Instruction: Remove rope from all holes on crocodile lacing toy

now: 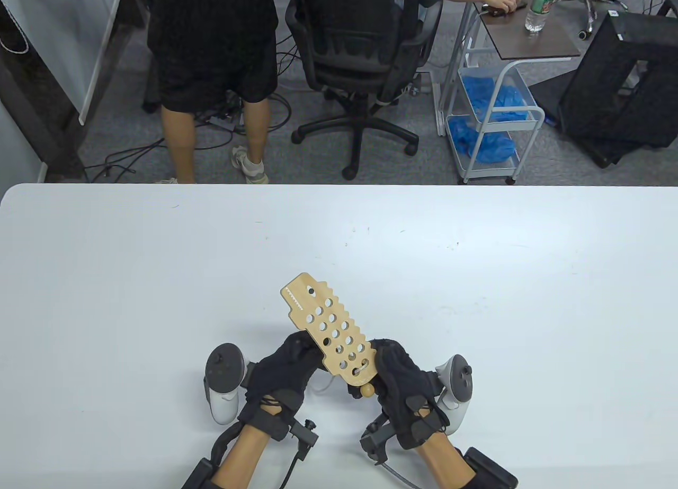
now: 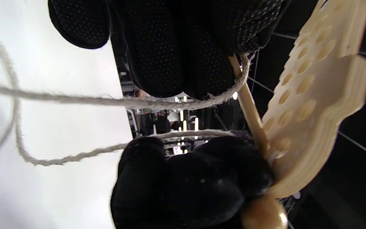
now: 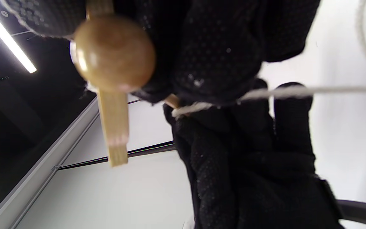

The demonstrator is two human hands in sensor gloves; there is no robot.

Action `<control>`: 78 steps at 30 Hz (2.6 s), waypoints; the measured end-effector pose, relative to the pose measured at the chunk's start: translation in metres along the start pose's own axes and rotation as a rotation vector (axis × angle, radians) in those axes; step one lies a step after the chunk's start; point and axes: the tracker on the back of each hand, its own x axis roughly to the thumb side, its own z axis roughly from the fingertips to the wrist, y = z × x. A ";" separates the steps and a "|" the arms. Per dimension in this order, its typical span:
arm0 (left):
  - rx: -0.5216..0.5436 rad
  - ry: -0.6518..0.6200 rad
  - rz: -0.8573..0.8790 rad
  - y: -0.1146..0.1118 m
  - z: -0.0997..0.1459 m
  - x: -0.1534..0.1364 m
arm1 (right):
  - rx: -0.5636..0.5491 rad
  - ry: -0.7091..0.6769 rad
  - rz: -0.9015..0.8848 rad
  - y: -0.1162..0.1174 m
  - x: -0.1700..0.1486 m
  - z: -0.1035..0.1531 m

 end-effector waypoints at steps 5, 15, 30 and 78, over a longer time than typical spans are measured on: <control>0.001 -0.010 -0.098 -0.005 0.001 0.005 | 0.020 0.017 -0.005 0.003 -0.002 0.000; 0.029 -0.095 -0.324 -0.024 0.009 0.028 | 0.000 0.064 0.069 0.003 -0.006 0.001; -0.323 -0.043 0.064 -0.034 0.001 0.012 | -0.114 -0.055 0.311 -0.015 0.019 -0.002; -0.289 0.327 0.057 -0.029 0.007 -0.013 | -0.203 -0.550 1.251 0.024 0.059 0.020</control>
